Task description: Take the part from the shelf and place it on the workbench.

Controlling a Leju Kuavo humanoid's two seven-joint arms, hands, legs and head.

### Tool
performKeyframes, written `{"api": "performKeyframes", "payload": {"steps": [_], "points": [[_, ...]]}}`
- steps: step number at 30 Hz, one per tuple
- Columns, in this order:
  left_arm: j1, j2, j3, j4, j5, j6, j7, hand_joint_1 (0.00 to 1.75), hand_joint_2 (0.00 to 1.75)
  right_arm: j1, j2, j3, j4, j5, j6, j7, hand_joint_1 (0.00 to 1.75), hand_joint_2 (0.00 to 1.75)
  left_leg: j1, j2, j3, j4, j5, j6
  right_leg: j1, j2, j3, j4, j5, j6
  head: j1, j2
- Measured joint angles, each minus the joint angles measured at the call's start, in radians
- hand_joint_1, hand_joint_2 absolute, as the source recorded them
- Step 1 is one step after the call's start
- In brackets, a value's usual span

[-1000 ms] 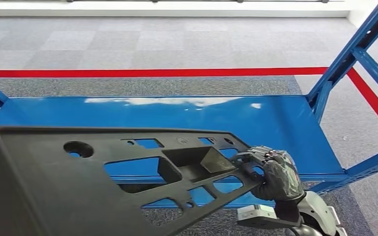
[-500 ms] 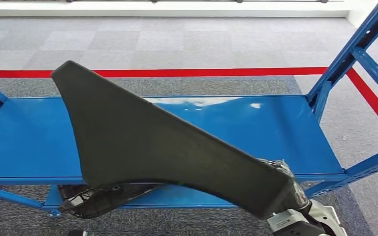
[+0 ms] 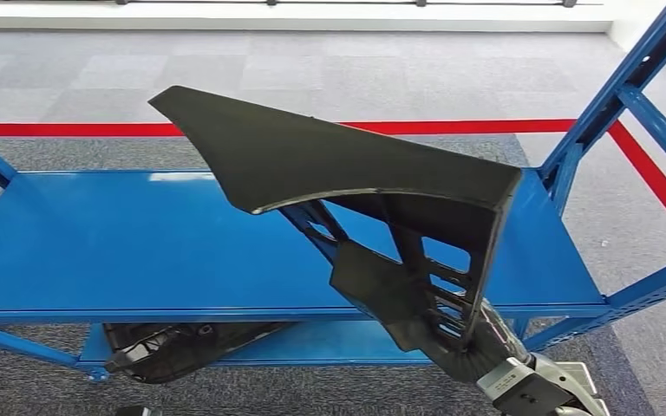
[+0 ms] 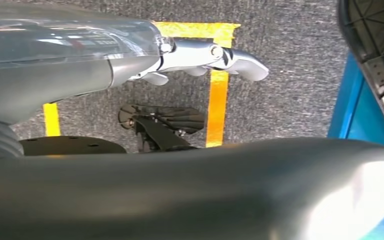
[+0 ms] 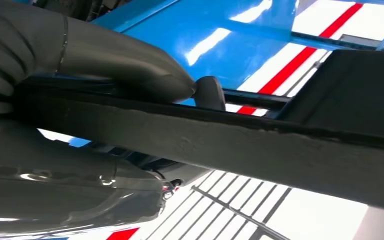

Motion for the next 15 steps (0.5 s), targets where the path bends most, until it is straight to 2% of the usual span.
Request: {"api": "performKeyframes", "payload": {"steps": [2,3,4,7,8,9,10,12,13,14,15], "points": [[-0.001,0.0,0.0,0.0,-0.004,0.002,0.004,0.0,1.75,-0.001,0.001,0.0,0.008,-0.028,0.023,-0.001,1.75,1.75,0.004,-0.001,-0.005,0.008,0.001,-0.01,-0.006,0.0,0.074,-0.129,0.06,0.01,0.0,0.0],[-0.001,0.001,0.0,0.0,-0.007,0.005,0.007,0.0,1.75,-0.001,0.003,0.001,0.012,-0.054,0.042,-0.003,1.75,1.75,0.004,-0.003,-0.01,0.014,0.0,-0.017,-0.007,0.003,0.103,-0.183,0.081,0.008,0.0,0.0],[-0.001,0.001,0.0,0.0,-0.01,0.008,0.012,0.0,1.75,0.0,0.007,0.001,0.018,-0.083,0.062,-0.007,1.75,1.75,0.003,-0.004,-0.014,0.019,0.001,-0.025,-0.007,0.006,0.118,-0.217,0.09,0.005,0.0,0.0],[0.0,0.003,0.0,0.0,-0.019,0.017,0.031,0.0,1.75,-0.003,0.029,0.004,0.042,-0.161,0.115,-0.021,1.75,1.75,0.001,-0.008,-0.023,0.026,0.01,-0.044,-0.005,0.009,0.108,-0.224,0.096,-0.019,-0.001,0.0],[0.0,0.003,0.0,0.0,-0.022,0.02,0.038,0.0,1.75,-0.005,0.036,0.007,0.051,-0.178,0.13,-0.025,1.75,1.75,0.003,-0.009,-0.028,0.031,0.002,-0.049,-0.005,0.007,0.102,-0.223,0.101,-0.028,-0.001,0.0],[0.0,0.004,0.0,0.0,-0.025,0.025,0.046,0.0,1.75,-0.006,0.043,0.01,0.058,-0.191,0.142,-0.029,1.75,1.75,0.004,-0.009,-0.036,0.049,-0.019,-0.055,-0.006,0.004,0.094,-0.224,0.107,-0.038,-0.001,0.0],[0.0,0.005,0.0,0.0,-0.029,0.029,0.054,0.0,1.75,-0.008,0.049,0.013,0.064,-0.201,0.151,-0.034,1.75,1.75,0.006,-0.008,-0.049,0.085,-0.055,-0.06,-0.007,0.0,0.085,-0.224,0.114,-0.046,-0.001,0.0],[-0.001,0.005,-0.001,0.0,-0.034,0.035,0.069,0.0,1.75,-0.008,0.059,0.018,0.075,-0.212,0.161,-0.042,1.75,1.75,0.007,-0.008,-0.081,0.201,-0.141,-0.069,-0.004,-0.006,0.066,-0.224,0.128,-0.055,-0.002,0.0],[-0.001,0.006,-0.002,0.0,-0.037,0.038,0.074,0.0,1.75,-0.008,0.063,0.019,0.08,-0.214,0.164,-0.046,1.75,1.75,0.008,-0.008,-0.09,0.252,-0.169,-0.07,-0.002,-0.009,0.056,-0.223,0.135,-0.056,-0.002,0.0],[0.0,0.007,-0.003,0.0,-0.04,0.041,0.078,0.0,1.75,-0.007,0.065,0.02,0.085,-0.217,0.17,-0.049,1.75,1.75,0.007,-0.008,-0.086,0.277,-0.179,-0.069,0.001,-0.012,0.048,-0.223,0.141,-0.057,-0.002,0.0],[0.0,0.009,-0.004,0.0,-0.043,0.043,0.08,0.0,1.75,-0.007,0.067,0.02,0.088,-0.221,0.178,-0.054,1.75,1.75,0.007,-0.008,-0.063,0.263,-0.169,-0.065,0.004,-0.014,0.04,-0.222,0.147,-0.056,-0.002,0.0]]}}
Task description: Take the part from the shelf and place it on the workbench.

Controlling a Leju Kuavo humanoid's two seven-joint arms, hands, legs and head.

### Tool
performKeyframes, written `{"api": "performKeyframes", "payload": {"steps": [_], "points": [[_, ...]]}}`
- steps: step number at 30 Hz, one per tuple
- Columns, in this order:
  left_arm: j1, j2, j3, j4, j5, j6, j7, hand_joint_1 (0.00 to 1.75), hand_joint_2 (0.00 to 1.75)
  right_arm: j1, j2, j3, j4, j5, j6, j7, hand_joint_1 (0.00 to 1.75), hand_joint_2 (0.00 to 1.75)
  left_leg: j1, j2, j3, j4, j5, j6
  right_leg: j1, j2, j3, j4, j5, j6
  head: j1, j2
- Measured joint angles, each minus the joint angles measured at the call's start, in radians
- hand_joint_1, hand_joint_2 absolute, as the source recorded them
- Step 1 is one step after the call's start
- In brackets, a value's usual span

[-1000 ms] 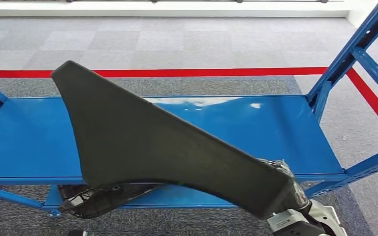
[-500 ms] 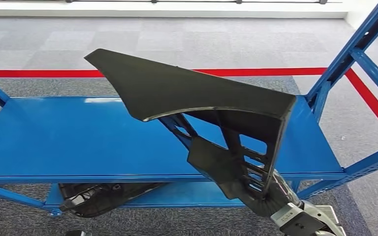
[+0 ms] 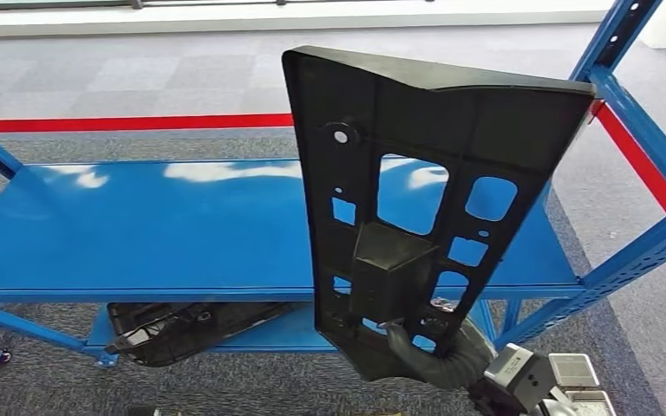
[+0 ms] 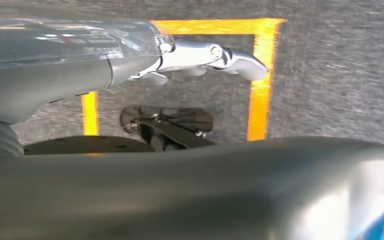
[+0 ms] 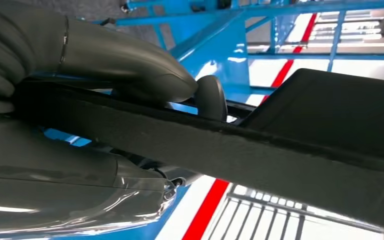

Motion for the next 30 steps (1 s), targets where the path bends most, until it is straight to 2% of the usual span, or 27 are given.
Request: {"api": "performKeyframes", "payload": {"steps": [1,3,4,5,7,8,9,10,11,12,13,14,15,16,17,18,19,20,21,23,24,25,26,28,29,30], "points": [[0.0,0.002,-0.001,0.0,-0.003,0.002,0.001,0.0,1.75,-0.001,0.0,0.0,0.002,-0.006,0.011,-0.005,1.75,1.75,-0.001,0.0,0.037,-0.046,0.021,0.006,0.003,-0.001,-0.006,0.0,0.006,0.0,0.0,0.0],[-0.001,0.009,-0.004,0.0,-0.005,0.001,0.001,0.0,1.75,-0.005,0.001,0.001,0.004,-0.016,0.029,-0.016,1.75,1.75,-0.01,0.0,0.137,-0.196,0.062,0.027,0.007,-0.001,-0.017,0.0,0.018,0.003,0.0,0.0],[-0.002,0.013,-0.005,0.0,-0.006,0.001,0.0,0.0,1.75,-0.008,0.002,0.002,0.004,-0.02,0.038,-0.021,1.75,1.75,-0.015,0.001,0.168,-0.249,0.073,0.035,0.007,-0.002,-0.02,-0.001,0.025,0.007,0.0,0.0],[-0.003,0.018,-0.006,0.0,-0.007,0.001,-0.001,0.0,1.75,-0.012,0.002,0.004,0.005,-0.023,0.049,-0.027,1.75,1.75,-0.02,0.001,0.187,-0.283,0.079,0.041,0.006,-0.002,-0.023,-0.001,0.032,0.012,0.0,0.0],[-0.004,0.024,-0.007,0.0,-0.011,0.002,-0.006,0.0,1.75,-0.016,0.004,0.008,0.007,-0.028,0.078,-0.043,1.75,1.75,-0.025,0.003,0.183,-0.291,0.091,0.046,0.002,-0.002,-0.026,-0.005,0.046,0.026,0.0,0.0],[-0.005,0.028,-0.007,0.0,-0.013,0.003,-0.007,0.0,1.75,-0.015,0.004,0.01,0.007,-0.03,0.091,-0.053,1.75,1.75,-0.024,0.005,0.179,-0.295,0.101,0.05,0.001,-0.001,-0.029,-0.004,0.044,0.032,0.0,0.0],[-0.006,0.033,-0.007,0.0,-0.015,0.005,-0.007,0.0,1.75,-0.013,0.005,0.011,0.007,-0.031,0.1,-0.063,1.75,1.75,-0.022,0.007,0.171,-0.299,0.113,0.056,0.001,0.001,-0.035,0.006,0.027,0.035,0.0,0.0],[-0.007,0.037,-0.008,0.0,-0.02,0.005,-0.005,0.0,1.75,-0.009,0.006,0.012,0.007,-0.029,0.105,-0.074,1.75,1.75,-0.019,0.009,0.162,-0.303,0.125,0.062,0.001,0.003,-0.046,0.034,-0.007,0.038,0.001,0.0],[-0.008,0.042,-0.009,0.0,-0.026,0.005,-0.002,0.0,1.75,-0.002,0.006,0.013,0.007,-0.024,0.108,-0.086,1.75,1.75,-0.018,0.011,0.149,-0.304,0.135,0.066,0.001,0.005,-0.062,0.082,-0.054,0.039,0.001,0.0],[-0.008,0.046,-0.012,0.0,-0.034,0.003,0.002,0.0,1.75,0.007,0.007,0.013,0.006,-0.017,0.108,-0.097,1.75,1.75,-0.018,0.012,0.134,-0.302,0.145,0.069,0.001,0.006,-0.079,0.144,-0.102,0.04,0.001,0.0],[-0.007,0.051,-0.017,0.0,-0.044,0.001,0.007,0.0,1.75,0.02,0.006,0.012,0.004,-0.009,0.105,-0.108,1.75,1.75,-0.019,0.012,0.12,-0.3,0.154,0.07,0.0,0.006,-0.091,0.205,-0.135,0.043,0.001,0.0],[-0.006,0.054,-0.022,0.0,-0.053,-0.003,0.012,0.0,1.75,0.036,0.006,0.011,0.001,-0.001,0.099,-0.119,1.75,1.75,-0.019,0.013,0.105,-0.297,0.163,0.069,0.0,0.007,-0.093,0.246,-0.147,0.046,0.001,0.0],[-0.006,0.058,-0.028,0.0,-0.062,-0.006,0.015,0.0,1.75,0.052,0.004,0.01,-0.004,0.008,0.091,-0.129,1.75,1.75,-0.019,0.014,0.09,-0.293,0.171,0.068,0.0,0.007,-0.079,0.257,-0.137,0.049,0.001,0.0],[-0.007,0.061,-0.034,0.0,-0.069,-0.008,0.019,0.0,1.75,0.067,0.002,0.008,-0.01,0.015,0.083,-0.136,1.75,1.75,-0.018,0.014,0.075,-0.287,0.178,0.066,0.0,0.007,-0.048,0.233,-0.112,0.051,0.001,0.0],[-0.008,0.064,-0.039,0.0,-0.074,-0.011,0.021,0.0,1.75,0.08,-0.001,0.006,-0.018,0.021,0.075,-0.142,1.75,1.75,-0.018,0.014,0.061,-0.278,0.183,0.063,0.0,0.007,-0.001,0.176,-0.086,0.052,0.001,0.0],[-0.009,0.067,-0.044,0.0,-0.077,-0.011,0.022,0.0,1.75,0.09,-0.004,0.004,-0.027,0.025,0.069,-0.146,1.75,1.75,-0.018,0.015,0.048,-0.268,0.186,0.059,0.001,0.007,0.052,0.103,-0.073,0.051,0.001,0.0],[-0.01,0.069,-0.048,0.0,-0.078,-0.011,0.023,0.0,1.75,0.098,-0.007,0.002,-0.035,0.028,0.064,-0.15,1.75,1.75,-0.02,0.015,0.038,-0.259,0.19,0.055,0.002,0.007,0.095,0.037,-0.071,0.048,0.0,0.0],[-0.011,0.072,-0.052,0.0,-0.079,-0.011,0.022,0.0,1.75,0.105,-0.01,0.0,-0.043,0.029,0.059,-0.154,1.75,1.75,-0.021,0.015,0.03,-0.252,0.195,0.05,0.004,0.008,0.124,-0.009,-0.075,0.043,0.0,0.0],[-0.012,0.074,-0.055,0.0,-0.079,-0.011,0.02,0.0,1.75,0.11,-0.011,-0.001,-0.048,0.03,0.056,-0.157,1.75,1.75,-0.021,0.015,0.026,-0.248,0.201,0.045,0.007,0.009,0.135,-0.032,-0.082,0.036,0.0,0.0],[-0.012,0.082,-0.059,0.0,-0.079,-0.012,0.015,0.0,1.75,0.114,-0.011,-0.004,-0.055,0.03,0.052,-0.163,1.75,1.75,-0.018,0.014,0.02,-0.246,0.21,0.034,0.007,0.007,0.127,-0.038,-0.072,0.02,0.0,0.0],[-0.012,0.086,-0.061,0.0,-0.079,-0.012,0.013,0.0,1.75,0.113,-0.011,-0.004,-0.056,0.03,0.052,-0.165,1.75,1.75,-0.016,0.013,0.016,-0.239,0.198,0.027,0.006,0.005,0.119,-0.039,-0.063,0.01,0.0,0.0],[-0.012,0.089,-0.062,0.0,-0.079,-0.012,0.012,0.0,1.75,0.112,-0.011,-0.004,-0.058,0.03,0.052,-0.167,1.75,1.75,-0.013,0.012,0.008,-0.217,0.167,0.02,0.004,0.003,0.108,-0.04,-0.052,0.002,-0.001,0.0],[-0.012,0.092,-0.063,0.0,-0.078,-0.011,0.01,0.0,1.75,0.111,-0.011,-0.005,-0.059,0.029,0.052,-0.168,1.75,1.75,-0.01,0.011,-0.004,-0.175,0.119,0.012,0.002,0.001,0.093,-0.04,-0.04,-0.003,-0.001,0.0],[-0.012,0.096,-0.065,0.0,-0.077,-0.011,0.008,0.0,1.75,0.111,-0.011,-0.005,-0.061,0.028,0.055,-0.169,1.75,1.75,-0.002,0.011,-0.029,-0.051,0.024,-0.001,0.001,-0.001,0.061,-0.039,-0.016,-0.005,-0.002,0.0],[-0.013,0.098,-0.065,0.0,-0.076,-0.011,0.006,0.0,1.75,0.109,-0.011,-0.005,-0.06,0.027,0.059,-0.17,1.75,1.75,0.001,0.011,-0.032,0.0,0.004,-0.005,0.001,-0.002,0.045,-0.038,-0.004,-0.003,-0.002,0.0],[-0.013,0.099,-0.065,0.0,-0.075,-0.011,0.003,0.0,1.75,0.107,-0.01,-0.005,-0.059,0.024,0.066,-0.171,1.75,1.75,0.004,0.011,-0.022,0.023,0.008,-0.007,0.001,-0.002,0.029,-0.036,0.007,-0.001,-0.002,0.0]]}}
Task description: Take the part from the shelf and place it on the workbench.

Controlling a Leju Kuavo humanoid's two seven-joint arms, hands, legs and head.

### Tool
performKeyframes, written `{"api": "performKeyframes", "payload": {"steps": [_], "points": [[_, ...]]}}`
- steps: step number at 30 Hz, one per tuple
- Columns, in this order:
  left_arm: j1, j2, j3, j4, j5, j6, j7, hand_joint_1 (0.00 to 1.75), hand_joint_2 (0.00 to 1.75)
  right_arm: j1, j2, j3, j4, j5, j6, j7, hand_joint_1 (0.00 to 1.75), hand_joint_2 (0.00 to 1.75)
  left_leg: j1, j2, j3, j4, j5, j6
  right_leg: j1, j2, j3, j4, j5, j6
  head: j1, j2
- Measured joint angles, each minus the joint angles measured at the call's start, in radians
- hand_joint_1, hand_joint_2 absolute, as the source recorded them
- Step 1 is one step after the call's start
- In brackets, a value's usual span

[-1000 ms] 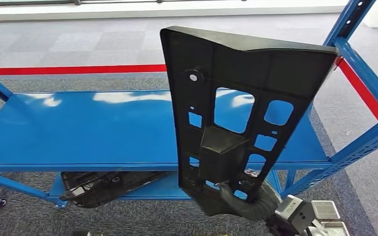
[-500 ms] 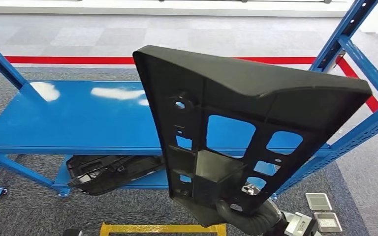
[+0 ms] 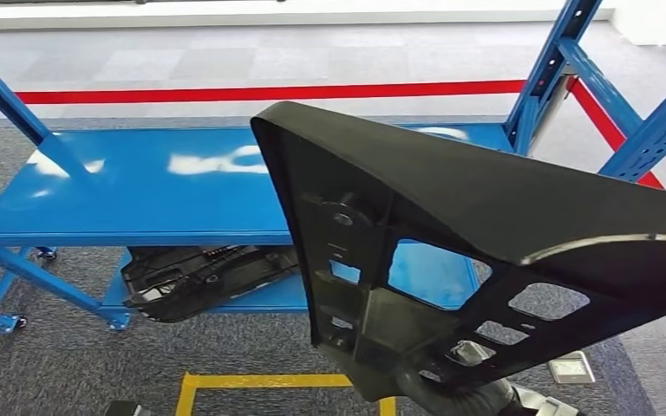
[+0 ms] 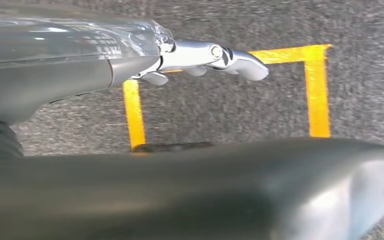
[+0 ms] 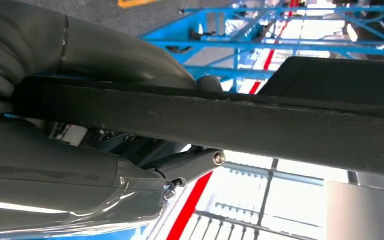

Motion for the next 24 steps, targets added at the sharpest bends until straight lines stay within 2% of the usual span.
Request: {"api": "performKeyframes", "payload": {"steps": [1,2,3,4,5,6,8,9,10,11,13,14,15,16,17,18,19,20,21,24], "points": [[0.0,0.001,0.0,0.0,0.001,0.0,-0.003,0.0,1.75,-0.004,0.001,0.0,0.002,-0.003,0.009,-0.001,1.75,1.75,0.002,0.0,0.028,-0.015,0.023,-0.001,0.0,-0.001,-0.015,0.002,0.01,0.003,0.0,0.0],[-0.001,0.002,0.0,0.0,0.002,0.0,-0.005,0.0,1.75,-0.009,0.002,0.0,0.004,-0.005,0.017,-0.002,1.75,1.75,0.004,0.0,0.074,-0.067,0.052,0.0,-0.001,-0.001,-0.028,0.004,0.021,0.006,0.0,0.0],[-0.003,0.003,0.0,0.0,0.002,0.0,-0.008,0.0,1.75,-0.016,0.004,0.0,0.005,-0.007,0.025,-0.002,1.75,1.75,0.005,-0.001,0.133,-0.143,0.071,0.001,-0.001,0.0,-0.039,0.006,0.03,0.01,0.0,0.0],[-0.005,0.004,0.0,0.0,0.003,0.0,-0.01,0.0,1.75,-0.022,0.006,0.0,0.006,-0.008,0.032,-0.002,1.75,1.75,0.004,-0.002,0.191,-0.225,0.077,0.005,0.0,0.0,-0.048,0.008,0.039,0.015,0.0,0.0],[-0.007,0.004,0.0,0.0,0.004,0.0,-0.012,0.0,1.75,-0.029,0.008,0.0,0.007,-0.01,0.038,-0.002,1.75,1.75,0.003,-0.004,0.233,-0.288,0.073,0.009,0.0,0.0,-0.054,0.01,0.048,0.021,0.0,0.0],[-0.009,0.004,0.0,0.0,0.005,0.0,-0.013,0.0,1.75,-0.035,0.01,0.0,0.008,-0.01,0.044,-0.002,1.75,1.75,0.001,-0.005,0.255,-0.326,0.065,0.013,0.001,0.0,-0.059,0.01,0.058,0.028,0.0,0.0],[-0.009,0.004,0.0,0.0,0.008,0.0,-0.014,0.0,1.75,-0.049,0.013,0.0,0.014,-0.01,0.06,0.003,1.75,1.75,-0.002,-0.005,0.249,-0.341,0.065,0.026,-0.002,0.0,-0.068,0.01,0.074,0.042,0.0,0.0],[-0.007,0.004,0.0,0.0,0.009,0.0,-0.014,0.0,1.75,-0.056,0.014,0.0,0.019,-0.008,0.069,0.008,1.75,1.75,-0.002,-0.003,0.24,-0.342,0.072,0.035,-0.004,0.001,-0.075,0.016,0.066,0.047,0.0,0.0],[-0.006,0.004,0.0,0.0,0.011,0.0,-0.013,0.0,1.75,-0.065,0.014,0.001,0.025,-0.006,0.078,0.014,1.75,1.75,-0.002,-0.002,0.229,-0.342,0.081,0.045,-0.004,0.003,-0.085,0.034,0.041,0.049,0.001,0.0],[-0.004,0.004,0.001,0.0,0.014,0.001,-0.011,0.0,1.75,-0.075,0.014,0.003,0.033,-0.004,0.085,0.02,1.75,1.75,-0.002,0.0,0.216,-0.343,0.092,0.053,-0.004,0.004,-0.099,0.07,-0.001,0.049,0.001,0.0],[-0.003,0.004,0.002,0.0,0.02,0.003,-0.008,0.0,1.75,-0.096,0.014,0.005,0.051,-0.001,0.096,0.029,1.75,1.75,-0.008,-0.001,0.189,-0.342,0.113,0.062,-0.002,0.005,-0.13,0.188,-0.093,0.047,0.001,0.0],[-0.002,0.004,0.003,0.0,0.022,0.005,-0.006,0.0,1.75,-0.105,0.014,0.006,0.06,-0.001,0.101,0.031,1.75,1.75,-0.012,-0.002,0.175,-0.341,0.125,0.065,-0.001,0.005,-0.14,0.247,-0.114,0.046,0.001,0.0],[-0.001,0.004,0.004,0.0,0.024,0.008,-0.003,0.0,1.75,-0.112,0.014,0.007,0.067,-0.001,0.105,0.033,1.75,1.75,-0.016,-0.005,0.16,-0.339,0.135,0.066,0.0,0.006,-0.138,0.284,-0.111,0.046,0.001,0.0],[0.001,0.004,0.005,0.0,0.026,0.01,0.0,0.0,1.75,-0.118,0.014,0.008,0.074,-0.002,0.108,0.034,1.75,1.75,-0.02,-0.01,0.147,-0.336,0.144,0.066,0.003,0.008,-0.12,0.285,-0.091,0.044,0.001,0.0],[0.001,0.004,0.006,0.0,0.027,0.013,0.003,0.0,1.75,-0.124,0.014,0.01,0.08,-0.002,0.11,0.035,1.75,1.75,-0.023,-0.016,0.135,-0.332,0.151,0.066,0.005,0.013,-0.083,0.248,-0.064,0.039,0.001,0.0],[0.001,0.003,0.007,0.0,0.028,0.014,0.005,0.0,1.75,-0.129,0.014,0.012,0.084,-0.002,0.111,0.035,1.75,1.75,-0.024,-0.022,0.126,-0.327,0.157,0.065,0.009,0.028,-0.03,0.179,-0.045,0.031,0.001,0.0],[0.0,0.003,0.008,0.0,0.028,0.015,0.005,0.0,1.75,-0.134,0.014,0.014,0.087,-0.003,0.111,0.035,1.75,1.75,-0.027,-0.028,0.117,-0.321,0.161,0.064,0.011,0.046,0.022,0.103,-0.039,0.022,0.001,0.0],[-0.002,0.002,0.009,0.0,0.03,0.016,0.006,0.0,1.75,-0.138,0.014,0.015,0.089,-0.004,0.112,0.036,1.75,1.75,-0.029,-0.035,0.109,-0.316,0.165,0.061,0.013,0.06,0.062,0.042,-0.041,0.016,0.001,0.0],[-0.003,0.001,0.01,0.0,0.032,0.016,0.007,0.0,1.75,-0.143,0.014,0.017,0.092,-0.005,0.113,0.036,1.75,1.75,-0.03,-0.042,0.102,-0.312,0.169,0.057,0.015,0.069,0.086,0.001,-0.05,0.011,0.001,0.0],[0.0,0.002,0.015,0.0,0.037,0.018,0.01,0.0,1.75,-0.155,0.016,0.023,0.101,-0.009,0.122,0.038,1.75,1.75,-0.031,-0.058,0.081,-0.3,0.176,0.041,0.01,0.048,0.089,-0.028,-0.057,0.002,0.0,0.0]]}}
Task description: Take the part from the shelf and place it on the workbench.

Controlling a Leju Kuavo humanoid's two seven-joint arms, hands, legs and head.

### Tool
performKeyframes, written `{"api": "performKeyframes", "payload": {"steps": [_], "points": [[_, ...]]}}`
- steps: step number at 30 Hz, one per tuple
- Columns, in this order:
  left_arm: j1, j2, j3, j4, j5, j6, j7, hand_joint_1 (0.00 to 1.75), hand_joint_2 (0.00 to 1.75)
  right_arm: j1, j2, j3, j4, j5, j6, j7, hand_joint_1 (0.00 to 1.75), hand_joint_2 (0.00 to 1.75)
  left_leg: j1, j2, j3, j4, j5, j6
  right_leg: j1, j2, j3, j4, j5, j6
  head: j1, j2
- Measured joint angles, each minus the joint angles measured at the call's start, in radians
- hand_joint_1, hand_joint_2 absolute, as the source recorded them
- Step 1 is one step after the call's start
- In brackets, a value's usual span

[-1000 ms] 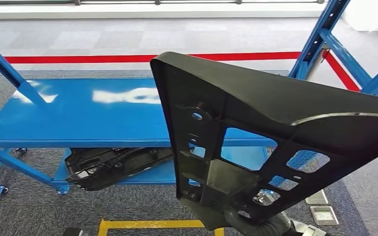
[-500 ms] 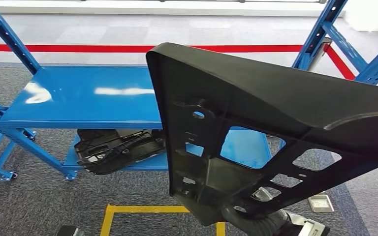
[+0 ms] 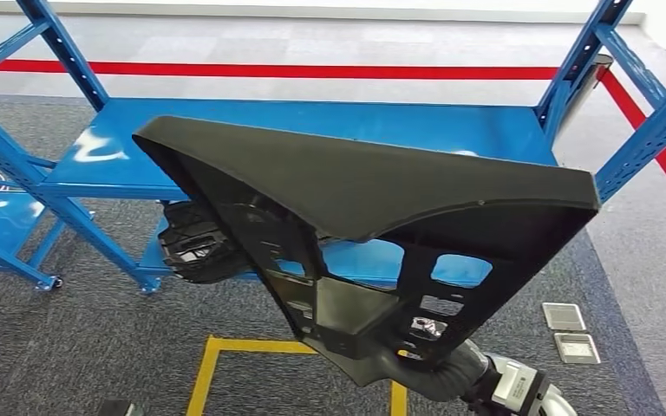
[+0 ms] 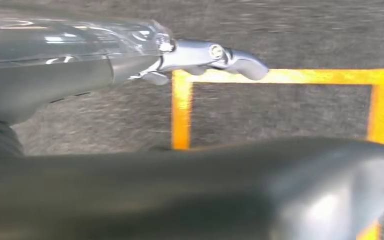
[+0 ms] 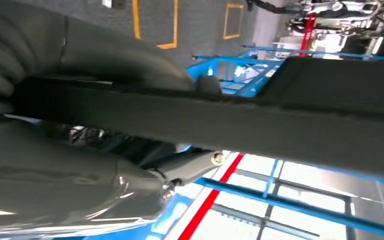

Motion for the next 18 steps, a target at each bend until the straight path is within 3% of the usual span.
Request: {"api": "performKeyframes", "payload": {"steps": [2,4,6,7,8,10,12,14,16,18], "points": [[0.002,0.0,0.002,0.0,0.001,0.0,0.002,0.0,1.75,-0.004,0.003,0.004,0.006,-0.003,0.002,0.001,1.75,1.75,0.004,0.013,-0.027,0.055,-0.042,-0.013,-0.007,-0.022,-0.006,-0.004,0.008,-0.009,-0.001,0.0],[0.001,0.0,0.002,0.0,0.001,0.0,0.003,0.0,1.75,-0.007,0.005,0.007,0.013,-0.004,0.004,0.001,1.75,1.75,0.015,0.03,-0.076,0.178,-0.113,-0.03,-0.006,-0.046,-0.012,-0.003,0.011,-0.012,-0.002,0.0],[0.003,0.0,0.002,0.0,0.001,-0.002,0.004,0.0,1.75,-0.012,0.006,0.012,0.022,-0.005,0.01,0.002,1.75,1.75,0.026,0.037,-0.108,0.274,-0.145,-0.043,-0.007,-0.071,-0.015,-0.002,0.013,-0.01,-0.002,0.0],[0.004,0.0,0.003,0.0,0.001,-0.003,0.004,0.0,1.75,-0.016,0.007,0.015,0.027,-0.005,0.014,0.003,1.75,1.75,0.031,0.041,-0.1,0.272,-0.133,-0.047,-0.007,-0.083,-0.016,0.0,0.013,-0.009,-0.002,0.0],[0.005,0.0,0.003,0.0,0.001,-0.004,0.005,0.0,1.75,-0.022,0.007,0.019,0.031,-0.005,0.018,0.003,1.75,1.75,0.035,0.048,-0.072,0.228,-0.104,-0.05,-0.008,-0.094,-0.016,0.001,0.012,-0.006,-0.002,0.0],[0.003,0.0,0.003,0.0,0.001,-0.006,0.006,0.0,1.75,-0.036,0.008,0.026,0.038,-0.005,0.024,0.004,1.75,1.75,0.036,0.082,0.007,0.087,-0.046,-0.049,-0.008,-0.113,-0.014,0.005,0.007,0.003,-0.002,0.0],[0.002,0.0,0.003,0.0,0.001,-0.01,0.007,0.0,1.75,-0.05,0.008,0.03,0.044,-0.005,0.026,0.006,1.75,1.75,0.029,0.11,0.048,0.009,-0.032,-0.036,-0.005,-0.131,-0.013,0.008,0.004,0.016,-0.002,0.0],[0.004,-0.001,0.003,0.0,0.001,-0.015,0.01,0.0,1.75,-0.066,0.008,0.035,0.049,-0.004,0.03,0.01,1.75,1.75,0.024,0.105,0.044,0.002,-0.037,-0.018,-0.004,-0.148,-0.012,0.008,0.004,0.028,-0.001,0.0],[0.006,-0.001,0.003,0.0,0.001,-0.021,0.013,0.0,1.75,-0.08,0.007,0.04,0.054,-0.003,0.035,0.016,1.75,1.75,0.026,0.09,0.04,-0.004,-0.033,-0.001,-0.007,-0.129,-0.017,0.022,-0.012,0.039,-0.001,0.0],[0.003,-0.003,0.004,0.0,0.001,-0.025,0.016,0.0,1.75,-0.088,0.007,0.044,0.058,-0.004,0.037,0.021,1.75,1.75,0.03,0.075,0.037,-0.008,-0.027,0.01,-0.009,-0.075,-0.056,0.108,-0.066,0.042,0.0,0.0]]}}
